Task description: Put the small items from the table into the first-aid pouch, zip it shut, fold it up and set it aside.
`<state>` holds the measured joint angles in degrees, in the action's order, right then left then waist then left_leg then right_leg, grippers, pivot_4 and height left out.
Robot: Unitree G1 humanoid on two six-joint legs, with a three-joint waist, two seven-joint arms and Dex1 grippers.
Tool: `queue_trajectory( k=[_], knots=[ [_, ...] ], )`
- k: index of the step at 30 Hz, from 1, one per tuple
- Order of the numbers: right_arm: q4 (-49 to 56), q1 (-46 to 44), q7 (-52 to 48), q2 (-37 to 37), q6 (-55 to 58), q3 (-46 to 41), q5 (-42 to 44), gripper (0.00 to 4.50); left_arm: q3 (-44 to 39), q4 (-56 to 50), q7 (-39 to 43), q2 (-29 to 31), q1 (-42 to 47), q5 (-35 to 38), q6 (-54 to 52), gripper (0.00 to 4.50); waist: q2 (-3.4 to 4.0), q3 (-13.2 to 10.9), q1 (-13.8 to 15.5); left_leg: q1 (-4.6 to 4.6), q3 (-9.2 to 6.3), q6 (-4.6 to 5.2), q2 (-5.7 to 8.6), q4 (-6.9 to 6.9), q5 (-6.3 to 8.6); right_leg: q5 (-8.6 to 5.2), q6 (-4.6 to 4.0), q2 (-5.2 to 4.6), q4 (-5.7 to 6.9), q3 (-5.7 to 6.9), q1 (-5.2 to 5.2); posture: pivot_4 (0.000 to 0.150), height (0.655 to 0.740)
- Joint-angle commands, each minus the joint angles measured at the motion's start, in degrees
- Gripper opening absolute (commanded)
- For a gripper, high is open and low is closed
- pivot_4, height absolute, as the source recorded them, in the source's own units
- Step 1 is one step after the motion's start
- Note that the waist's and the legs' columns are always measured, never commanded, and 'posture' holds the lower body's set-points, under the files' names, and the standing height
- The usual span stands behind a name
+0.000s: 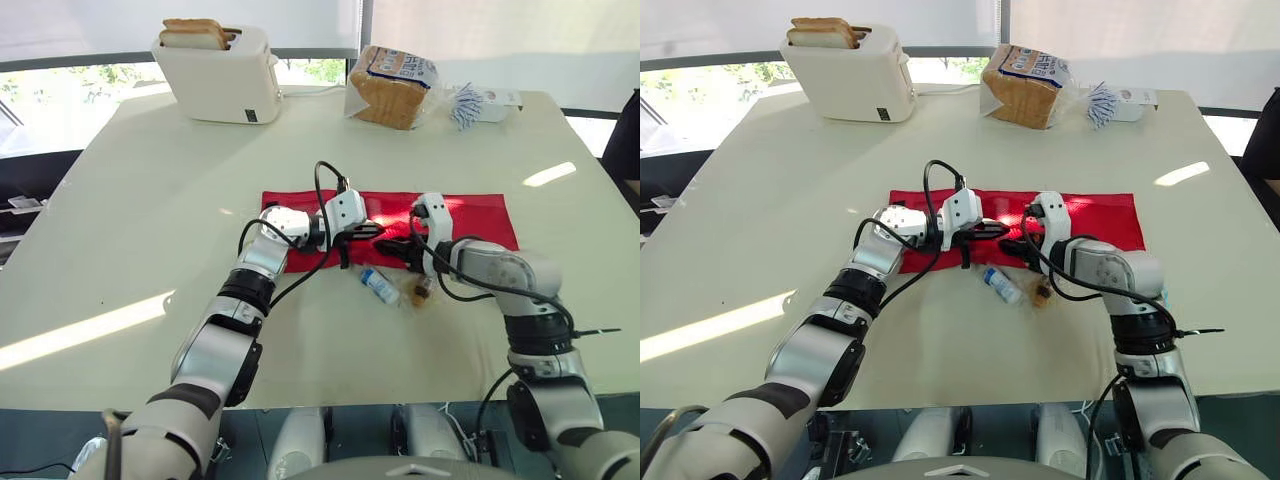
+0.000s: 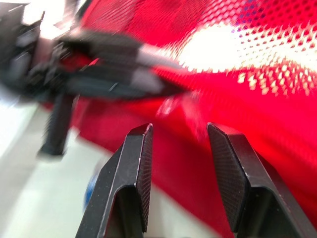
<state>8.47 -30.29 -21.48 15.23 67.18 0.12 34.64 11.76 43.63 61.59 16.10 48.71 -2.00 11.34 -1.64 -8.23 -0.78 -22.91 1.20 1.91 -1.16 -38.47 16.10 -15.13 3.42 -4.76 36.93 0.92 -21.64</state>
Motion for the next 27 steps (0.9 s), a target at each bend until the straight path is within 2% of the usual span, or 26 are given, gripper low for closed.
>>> queue_trajectory(
  k=[1,3,6,10,12,13,17,20,27],
  knots=[
    [10.5,2.9,-5.5,3.9,-5.3,-0.1,1.6,1.87,-1.0,0.2,-1.1,0.0,1.3,0.8,0.4,0.00,0.00,0.0,0.0,0.00,0.00,0.00,0.00,0.00,0.00,0.00,0.00,0.00,-0.01,0.00,0.00,0.150,0.7400],
    [14.6,6.1,-8.2,7.1,-8.7,-0.1,0.9,1.87,-1.0,0.2,-1.1,0.1,1.2,0.9,0.4,0.00,0.00,0.0,0.1,0.00,-0.01,0.04,0.00,-0.01,0.02,0.00,0.00,0.00,-0.07,0.00,0.00,0.150,0.7400],
    [21.2,13.1,-14.4,10.9,-22.1,-1.9,-1.8,1.87,-1.0,0.4,-1.0,0.4,0.9,0.9,0.7,0.00,-0.01,0.0,0.3,0.00,-0.03,0.05,0.00,-0.01,0.03,0.00,0.00,0.00,-0.10,0.02,0.03,0.150,0.7400],
    [28.6,24.3,-20.1,19.1,-26.9,-9.8,-0.9,3.06,-1.3,1.0,-1.3,0.8,0.8,1.0,0.7,0.00,-0.01,0.0,0.2,0.01,0.00,0.05,0.01,0.00,0.03,0.00,0.01,-0.01,-0.11,0.00,0.04,0.150,0.7400],
    [29.3,30.4,-25.0,24.3,-31.6,-13.5,-3.0,4.13,-1.3,1.6,-1.5,0.8,0.8,0.9,1.0,0.00,-0.02,0.0,0.5,0.03,0.00,0.06,0.00,-0.02,0.04,0.00,0.01,-0.02,-0.12,0.01,0.06,0.150,0.7400],
    [28.8,33.6,-28.2,25.9,-34.2,-17.1,-2.1,4.46,-1.2,1.9,-1.7,0.6,0.8,0.8,1.2,0.00,-0.06,0.0,0.4,0.03,0.00,0.07,0.01,-0.02,0.04,0.00,0.01,-0.02,-0.14,0.01,0.09,0.150,0.7400],
    [23.7,44.4,-40.6,28.0,-39.2,-37.4,6.4,4.46,-1.0,2.6,-1.4,0.5,0.8,0.7,1.9,0.00,-0.06,0.0,0.6,0.10,-0.01,0.08,-0.01,-0.02,0.05,0.00,0.01,0.00,-0.12,0.01,0.13,0.150,0.7400],
    [20.1,51.3,-47.1,29.4,-39.7,-49.7,10.2,4.46,-1.1,3.4,-1.2,0.7,1.0,0.7,2.4,0.00,-0.06,0.0,1.1,0.10,0.01,0.09,-0.01,-0.02,0.05,0.00,0.01,-0.01,-0.15,0.00,0.16,0.150,0.7400],
    [14.2,61.0,-54.6,31.9,-41.7,-65.9,11.8,4.46,-1.0,6.4,-1.0,1.0,1.7,0.1,4.0,0.00,-0.04,0.0,1.1,0.17,0.06,0.10,-0.03,0.01,0.06,0.00,0.01,0.01,-0.15,-0.07,0.15,0.150,0.7400]
  ],
)
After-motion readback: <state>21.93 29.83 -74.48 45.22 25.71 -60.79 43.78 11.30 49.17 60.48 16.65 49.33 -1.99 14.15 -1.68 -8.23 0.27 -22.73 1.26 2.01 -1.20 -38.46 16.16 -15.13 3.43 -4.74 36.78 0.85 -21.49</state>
